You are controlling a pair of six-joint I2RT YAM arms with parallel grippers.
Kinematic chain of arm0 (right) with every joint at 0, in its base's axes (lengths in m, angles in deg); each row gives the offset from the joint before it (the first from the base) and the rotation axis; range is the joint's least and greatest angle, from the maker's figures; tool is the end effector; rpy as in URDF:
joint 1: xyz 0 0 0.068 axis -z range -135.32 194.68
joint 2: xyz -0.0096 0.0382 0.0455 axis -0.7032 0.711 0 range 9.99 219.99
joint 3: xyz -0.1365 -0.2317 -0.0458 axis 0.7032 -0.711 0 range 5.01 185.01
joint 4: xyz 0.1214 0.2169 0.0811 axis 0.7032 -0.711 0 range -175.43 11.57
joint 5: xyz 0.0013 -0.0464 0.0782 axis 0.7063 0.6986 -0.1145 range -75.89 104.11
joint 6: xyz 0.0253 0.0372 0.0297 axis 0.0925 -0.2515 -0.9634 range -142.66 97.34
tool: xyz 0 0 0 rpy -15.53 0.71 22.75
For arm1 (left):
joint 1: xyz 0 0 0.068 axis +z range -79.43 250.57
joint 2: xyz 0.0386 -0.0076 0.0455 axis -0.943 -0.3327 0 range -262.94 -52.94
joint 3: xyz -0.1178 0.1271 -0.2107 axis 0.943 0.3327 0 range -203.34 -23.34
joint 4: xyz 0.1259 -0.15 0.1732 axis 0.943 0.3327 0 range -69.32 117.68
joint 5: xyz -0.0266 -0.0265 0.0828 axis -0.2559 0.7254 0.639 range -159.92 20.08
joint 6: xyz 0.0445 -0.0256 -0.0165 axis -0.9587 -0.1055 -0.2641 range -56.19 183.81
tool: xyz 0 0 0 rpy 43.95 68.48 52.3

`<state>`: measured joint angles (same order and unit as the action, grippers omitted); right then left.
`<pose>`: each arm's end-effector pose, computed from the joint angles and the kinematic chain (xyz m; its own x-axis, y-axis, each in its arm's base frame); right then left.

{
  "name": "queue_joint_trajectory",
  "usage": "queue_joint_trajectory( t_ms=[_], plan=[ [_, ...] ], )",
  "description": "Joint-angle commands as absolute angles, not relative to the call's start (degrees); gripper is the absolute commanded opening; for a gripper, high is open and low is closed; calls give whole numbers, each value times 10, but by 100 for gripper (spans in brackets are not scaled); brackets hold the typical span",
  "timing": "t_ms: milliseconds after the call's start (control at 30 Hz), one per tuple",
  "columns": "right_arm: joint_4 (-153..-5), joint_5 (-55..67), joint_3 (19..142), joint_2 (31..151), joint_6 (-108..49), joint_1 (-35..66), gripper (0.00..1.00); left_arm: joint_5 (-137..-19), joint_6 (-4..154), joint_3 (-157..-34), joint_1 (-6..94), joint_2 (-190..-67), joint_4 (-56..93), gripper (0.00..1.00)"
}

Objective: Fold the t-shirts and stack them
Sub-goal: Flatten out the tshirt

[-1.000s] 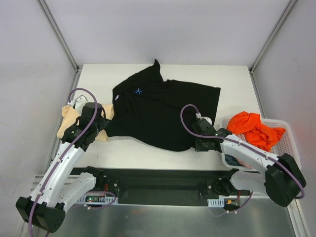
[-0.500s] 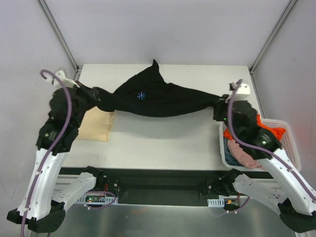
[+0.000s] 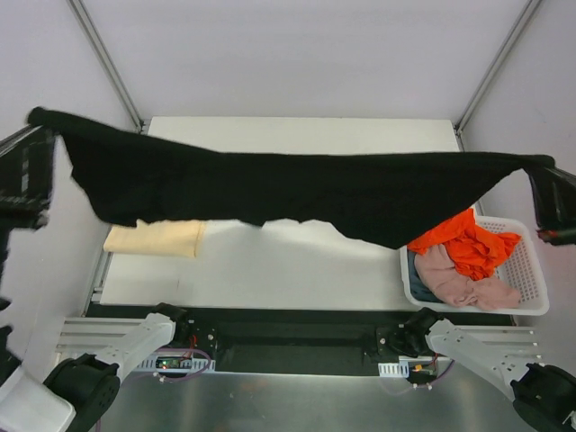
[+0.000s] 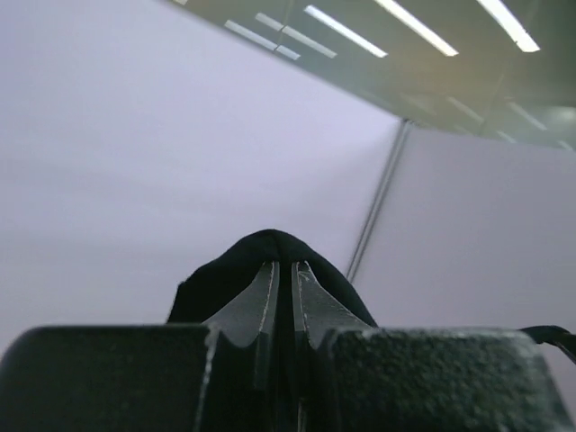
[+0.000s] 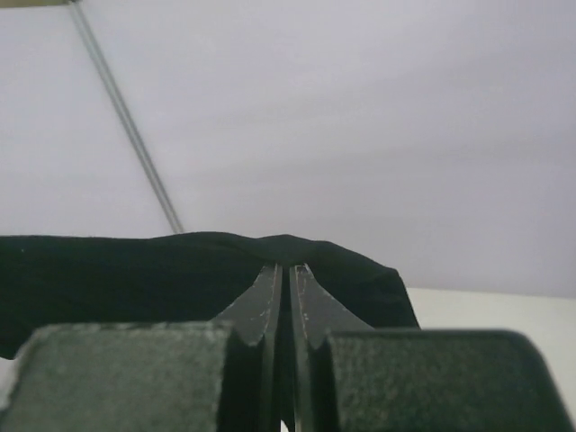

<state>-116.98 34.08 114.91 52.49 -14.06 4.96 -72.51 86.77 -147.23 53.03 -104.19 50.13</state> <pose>-0.0244 -0.0360 0.5930 0.4225 0.1685 -0.8906 -0.3111 0.9498 0.0321 -0.0478 0.0134 0.6461 0.4712 -0.5576 -0.6834 0.5607 0.7875 -0.2559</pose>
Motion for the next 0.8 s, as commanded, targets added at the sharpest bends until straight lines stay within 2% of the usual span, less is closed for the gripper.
queue_joint_trajectory(
  t_ms=[0, 133, 300, 433, 567, 667, 767],
  plan=[
    [-1220, 268, 1202, 522, -138, 48, 1, -805, 826, -1560, 533, -1051, 467, 0],
    [-1222, 266, 1220, 534, -140, 48, 1, -806, 823, -1603, 533, -1082, 454, 0],
    [-1219, 337, 1210, 565, -119, 49, 1, -737, 784, -1569, 533, -1130, 441, 0],
    [-1136, 509, 1096, 579, -53, 48, 1, -663, 733, -1518, 533, -1182, 420, 0],
    [-1043, 629, 1014, 654, 27, 51, 1, -600, 658, -1470, 533, -1254, 392, 0],
    [-1025, 609, 964, 722, 15, 99, 1, -616, 613, -1428, 549, -1320, 374, 0],
    [-1025, 511, 935, 805, -70, 201, 0, -690, 614, -1398, 592, -1398, 369, 0]
  ],
)
